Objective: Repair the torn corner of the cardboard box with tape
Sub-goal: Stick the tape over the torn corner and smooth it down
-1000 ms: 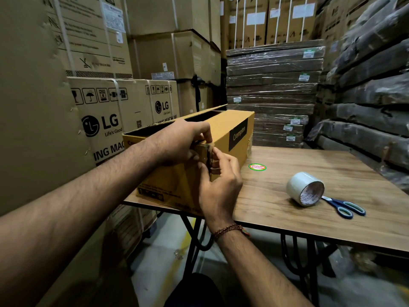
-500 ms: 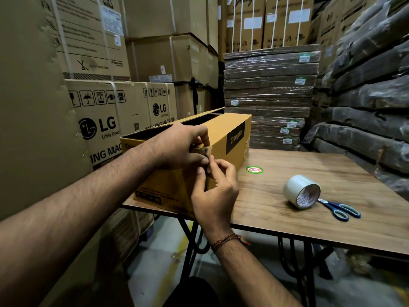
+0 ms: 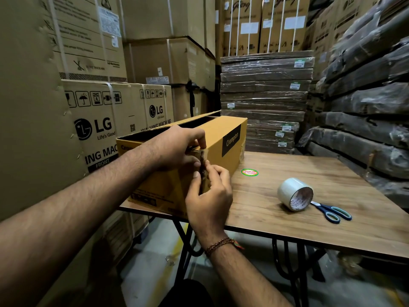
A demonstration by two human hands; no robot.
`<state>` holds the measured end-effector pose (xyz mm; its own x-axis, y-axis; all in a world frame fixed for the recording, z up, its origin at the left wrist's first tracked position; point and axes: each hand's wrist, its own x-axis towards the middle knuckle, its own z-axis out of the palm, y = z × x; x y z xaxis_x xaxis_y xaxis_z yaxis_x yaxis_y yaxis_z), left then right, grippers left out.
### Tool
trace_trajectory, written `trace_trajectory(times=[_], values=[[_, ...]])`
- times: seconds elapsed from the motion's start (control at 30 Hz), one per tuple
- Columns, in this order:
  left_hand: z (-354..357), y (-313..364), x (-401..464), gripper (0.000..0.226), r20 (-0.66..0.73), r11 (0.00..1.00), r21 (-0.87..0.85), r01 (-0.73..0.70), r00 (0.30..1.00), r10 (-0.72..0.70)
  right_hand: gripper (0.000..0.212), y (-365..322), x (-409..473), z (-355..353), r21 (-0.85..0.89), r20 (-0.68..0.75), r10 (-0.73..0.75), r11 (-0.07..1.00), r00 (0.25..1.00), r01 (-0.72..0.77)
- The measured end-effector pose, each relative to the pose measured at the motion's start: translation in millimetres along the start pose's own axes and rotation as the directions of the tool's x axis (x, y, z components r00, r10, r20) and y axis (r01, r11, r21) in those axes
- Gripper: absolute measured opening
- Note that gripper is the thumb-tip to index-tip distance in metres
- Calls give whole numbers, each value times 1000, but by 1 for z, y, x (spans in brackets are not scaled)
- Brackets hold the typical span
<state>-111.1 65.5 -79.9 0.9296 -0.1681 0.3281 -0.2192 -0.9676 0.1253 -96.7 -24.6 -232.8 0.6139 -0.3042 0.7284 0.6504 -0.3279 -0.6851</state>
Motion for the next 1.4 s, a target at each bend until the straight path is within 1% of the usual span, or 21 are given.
trace_trajectory(times=[0.2,0.33,0.47,0.6,0.63,0.7,0.77,0.8,0.93,1.17,1.3,1.4], values=[[0,-1,-1,55,2,1000,29,7,1000,-7,44,6,-2,-3,-68,25,26,997,999,-25],[0,0,-1,64,25,999,39,15,1000,-16,42,8,-3,-7,-60,16,55,997,998,-54],[2,-1,-2,55,-11,1000,26,-4,1000,4,33,8,1,-5,-82,32,53,995,998,-50],[4,-2,-1,51,-20,1000,10,-2,1000,2,33,9,3,-4,-93,11,65,994,998,-64],[4,-2,-1,50,-22,1000,9,0,1000,0,35,9,3,-5,-90,8,64,994,998,-63],[4,-3,-1,51,-25,1000,12,2,1000,-2,45,7,4,-7,-73,19,46,996,999,-44],[4,-3,-1,53,-22,1000,17,0,1000,1,58,5,7,-7,-44,55,10,999,998,-8],[4,-4,-1,55,-21,1000,19,-5,1000,5,60,4,9,-7,-29,74,-2,1000,997,4],[3,-7,0,60,-15,999,32,-26,1000,26,64,5,14,-4,6,117,-14,1000,993,13],[6,-13,-1,56,-50,994,75,-77,996,80,71,6,10,-9,7,172,-46,999,984,45],[7,-14,0,55,-55,993,81,-89,994,94,66,7,9,-10,29,167,-39,999,985,35],[7,-15,0,53,-59,993,76,-95,993,100,50,8,10,-8,59,94,-27,998,995,21]])
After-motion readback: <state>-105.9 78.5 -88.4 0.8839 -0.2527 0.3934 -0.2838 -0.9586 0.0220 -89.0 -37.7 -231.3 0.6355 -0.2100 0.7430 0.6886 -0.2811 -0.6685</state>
